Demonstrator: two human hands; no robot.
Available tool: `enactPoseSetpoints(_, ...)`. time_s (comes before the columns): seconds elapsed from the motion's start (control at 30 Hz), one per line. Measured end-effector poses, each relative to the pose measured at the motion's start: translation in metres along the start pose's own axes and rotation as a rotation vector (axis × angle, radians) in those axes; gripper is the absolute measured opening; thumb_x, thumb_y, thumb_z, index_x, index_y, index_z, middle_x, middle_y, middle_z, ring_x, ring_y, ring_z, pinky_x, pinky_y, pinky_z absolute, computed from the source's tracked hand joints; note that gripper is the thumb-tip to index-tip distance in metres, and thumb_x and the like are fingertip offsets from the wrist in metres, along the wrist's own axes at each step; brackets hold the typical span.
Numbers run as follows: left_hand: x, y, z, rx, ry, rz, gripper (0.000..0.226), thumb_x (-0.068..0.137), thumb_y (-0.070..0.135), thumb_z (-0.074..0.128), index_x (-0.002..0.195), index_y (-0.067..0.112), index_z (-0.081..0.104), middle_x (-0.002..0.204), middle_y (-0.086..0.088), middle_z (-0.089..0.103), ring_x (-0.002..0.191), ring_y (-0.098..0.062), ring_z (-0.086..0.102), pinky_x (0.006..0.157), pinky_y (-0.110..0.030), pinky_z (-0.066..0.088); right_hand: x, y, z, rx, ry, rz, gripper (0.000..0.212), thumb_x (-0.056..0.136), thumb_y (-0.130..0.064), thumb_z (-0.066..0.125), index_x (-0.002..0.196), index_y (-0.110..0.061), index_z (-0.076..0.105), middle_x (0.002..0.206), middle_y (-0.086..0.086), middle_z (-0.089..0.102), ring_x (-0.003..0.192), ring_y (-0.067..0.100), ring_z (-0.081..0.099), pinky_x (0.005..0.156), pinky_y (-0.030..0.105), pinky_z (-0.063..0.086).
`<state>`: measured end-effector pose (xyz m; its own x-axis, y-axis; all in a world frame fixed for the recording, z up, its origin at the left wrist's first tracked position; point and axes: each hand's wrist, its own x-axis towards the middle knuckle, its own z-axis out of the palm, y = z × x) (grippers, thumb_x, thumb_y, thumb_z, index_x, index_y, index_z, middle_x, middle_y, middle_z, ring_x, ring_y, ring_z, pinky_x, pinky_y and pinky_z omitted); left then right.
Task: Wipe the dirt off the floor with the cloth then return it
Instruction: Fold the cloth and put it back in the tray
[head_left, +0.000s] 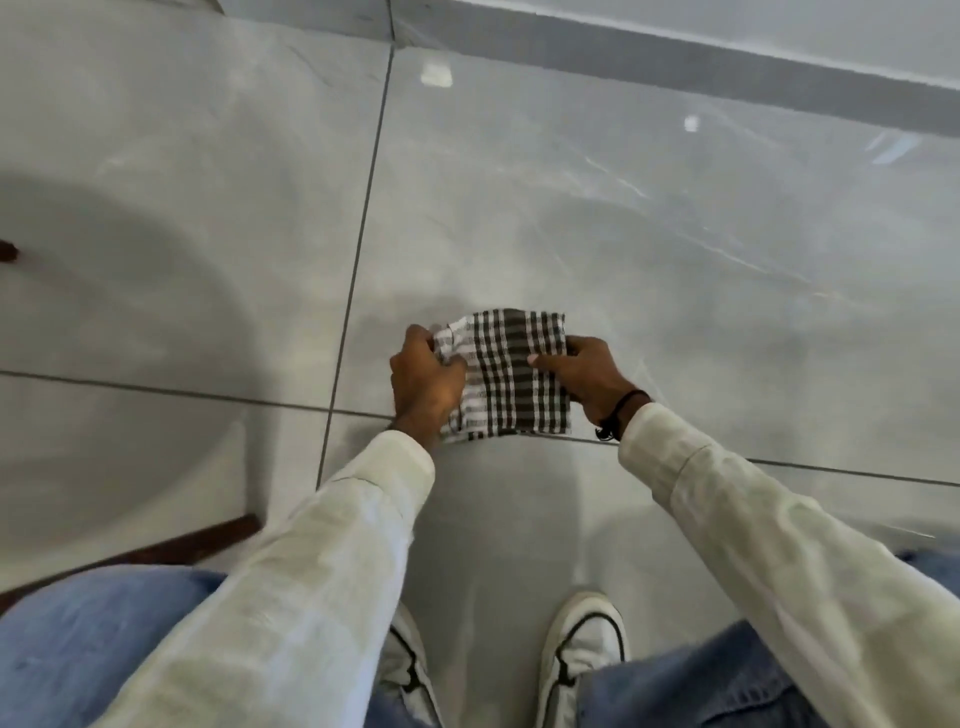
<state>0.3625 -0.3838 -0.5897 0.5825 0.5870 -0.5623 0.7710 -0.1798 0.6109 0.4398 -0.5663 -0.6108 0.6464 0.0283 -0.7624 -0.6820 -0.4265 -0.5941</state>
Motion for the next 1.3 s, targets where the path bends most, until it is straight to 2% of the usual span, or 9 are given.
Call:
enactPoseSetpoints(0.17,-0.079,0.044,-0.08,-0.464,-0.004,-0.27,0.048,0.088,0.005,0.083,0.118,0.022,0.049,0.107,-0.006,0.073,0.089,-0.023,0.073,0.08,-0.034,0.062,-0.108,-0.068,-0.018,-0.035,-0.044,-0.043,0.03,0.09,-0.011,0.079,0.119,-0.005,0.074,0.11,0.016,0.079,0.095,0.033,0.077,0.087,0.046,0.065)
enactPoseSetpoints(0.27,-0.144,0.089,-0.149,-0.622,-0.054,-0.378,0.041,0.089,0.004,0.083,0.126,0.011,0.066,0.094,0.0,0.075,0.086,-0.025,0.077,0.071,-0.03,0.064,-0.19,-0.126,-0.027,-0.165,-0.058,-0.102,0.025,0.093,-0.017,0.077,0.116,-0.008,0.074,0.098,0.009,0.077,0.068,0.014,0.069,0.062,0.027,0.055)
enactPoseSetpoints(0.37,-0.218,0.143,-0.237,-0.667,-0.132,-0.437,0.031,0.091,0.007,0.082,0.121,0.004,0.075,0.111,-0.014,0.083,0.102,-0.034,0.079,0.078,-0.038,0.07,-0.286,-0.196,-0.032,-0.226,-0.044,-0.153,0.005,0.092,-0.02,0.078,0.096,-0.021,0.074,0.079,-0.006,0.07,0.045,-0.005,0.056,0.043,0.011,0.042)
enactPoseSetpoints(0.43,-0.266,0.177,-0.293,-0.697,-0.159,-0.452,0.036,0.09,0.002,0.082,0.125,0.001,0.074,0.124,-0.02,0.081,0.117,-0.039,0.077,0.105,-0.053,0.063,-0.344,-0.242,-0.032,-0.224,-0.044,-0.193,0.006,0.09,-0.023,0.08,0.09,-0.025,0.074,0.083,-0.007,0.075,0.067,0.002,0.071,0.057,0.015,0.055)
enactPoseSetpoints(0.57,-0.351,0.227,-0.409,-0.782,-0.127,-0.447,0.038,0.09,-0.006,0.078,0.127,-0.004,0.072,0.129,-0.025,0.077,0.12,-0.042,0.075,0.112,-0.057,0.058,-0.461,-0.337,-0.012,-0.253,-0.114,-0.223,0.023,0.086,-0.027,0.084,0.104,-0.014,0.079,0.102,0.01,0.083,0.098,0.03,0.08,0.091,0.044,0.065)
enactPoseSetpoints(0.7,-0.395,0.233,-0.515,-0.86,-0.005,-0.373,0.044,0.096,0.001,0.075,0.137,0.018,0.07,0.123,0.0,0.083,0.113,-0.028,0.079,0.116,-0.057,0.053,-0.537,-0.409,0.052,-0.376,-0.234,-0.361,0.022,0.083,-0.025,0.088,0.1,-0.014,0.079,0.098,0.007,0.082,0.095,0.029,0.08,0.089,0.042,0.065)
enactPoseSetpoints(0.83,-0.385,0.19,-0.581,-1.018,0.194,-0.434,0.04,0.098,-0.002,0.07,0.138,-0.004,0.067,0.138,-0.03,0.071,0.116,-0.045,0.073,0.105,-0.059,0.06,-0.566,-0.447,0.151,-0.507,-0.394,-0.466,0.022,0.087,-0.017,0.084,0.107,-0.009,0.079,0.106,0.012,0.082,0.1,0.029,0.079,0.095,0.048,0.064)
enactPoseSetpoints(1.07,-0.264,0.039,-0.661,-1.215,0.426,-0.701,0.04,0.102,0.004,0.066,0.142,0.004,0.064,0.124,-0.02,0.074,0.11,-0.037,0.071,0.108,-0.059,0.057,-0.52,-0.442,0.42,-1.018,-0.59,-0.708,0.023,0.088,-0.015,0.081,0.109,-0.008,0.08,0.113,0.017,0.081,0.109,0.034,0.075,0.096,0.042,0.06)
enactPoseSetpoints(1.3,-0.217,0.023,-0.661,-1.181,0.499,-0.767,0.041,0.103,0.01,0.065,0.142,0.014,0.055,0.14,-0.017,0.069,0.125,-0.039,0.069,0.109,-0.058,0.059,-0.483,-0.447,0.481,-1.191,-0.637,-0.846,0.033,0.089,-0.018,0.079,0.121,-0.011,0.075,0.129,0.012,0.075,0.121,0.033,0.069,0.099,0.034,0.054)
